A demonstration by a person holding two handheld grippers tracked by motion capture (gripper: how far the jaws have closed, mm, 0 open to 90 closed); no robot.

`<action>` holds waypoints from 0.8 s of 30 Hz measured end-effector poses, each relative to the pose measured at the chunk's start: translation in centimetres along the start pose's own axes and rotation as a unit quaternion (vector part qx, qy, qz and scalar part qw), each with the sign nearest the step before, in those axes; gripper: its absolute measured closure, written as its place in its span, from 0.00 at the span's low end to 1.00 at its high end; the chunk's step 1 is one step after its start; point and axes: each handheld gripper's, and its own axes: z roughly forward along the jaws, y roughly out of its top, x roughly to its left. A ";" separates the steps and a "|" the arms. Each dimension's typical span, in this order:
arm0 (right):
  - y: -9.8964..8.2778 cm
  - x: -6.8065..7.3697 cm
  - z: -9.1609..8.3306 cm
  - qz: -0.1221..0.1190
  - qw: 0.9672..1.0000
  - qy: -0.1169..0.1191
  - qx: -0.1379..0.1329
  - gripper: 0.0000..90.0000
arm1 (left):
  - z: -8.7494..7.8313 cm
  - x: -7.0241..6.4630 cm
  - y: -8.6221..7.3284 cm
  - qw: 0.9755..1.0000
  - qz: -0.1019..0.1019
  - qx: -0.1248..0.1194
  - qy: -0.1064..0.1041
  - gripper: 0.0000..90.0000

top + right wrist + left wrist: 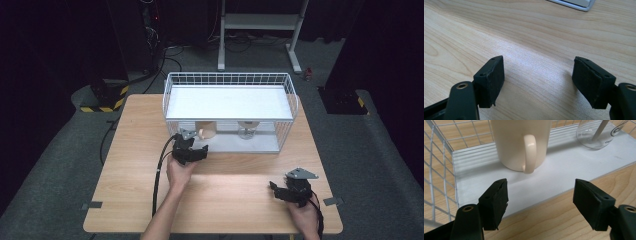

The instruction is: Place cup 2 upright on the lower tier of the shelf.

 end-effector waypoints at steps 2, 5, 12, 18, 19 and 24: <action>0.0 0.0 0.0 0.000 1.000 0.000 0.000 0.29 | -0.4 0.0 0.0 1.000 0.000 -0.003 -0.001 0.32; 0.0 0.0 0.0 0.000 1.000 0.000 0.000 0.29 | -0.7 -0.1 0.1 1.000 -0.001 -0.010 -0.005 0.32; 0.0 0.0 0.0 0.000 1.000 0.000 0.000 0.29 | -1.7 -0.1 -0.1 1.000 0.003 -0.017 -0.009 0.32; 0.0 0.0 0.0 -0.001 1.000 -0.001 0.000 0.29 | -2.1 0.3 -0.7 1.000 -0.006 -0.020 -0.011 0.32; 0.0 0.0 0.0 -0.001 1.000 -0.001 0.000 0.29 | -2.2 0.3 -0.9 1.000 -0.006 -0.021 -0.011 0.31; 0.0 0.0 0.0 0.000 1.000 -0.001 0.000 0.29 | -2.8 0.8 -1.4 1.000 -0.006 -0.020 -0.007 0.31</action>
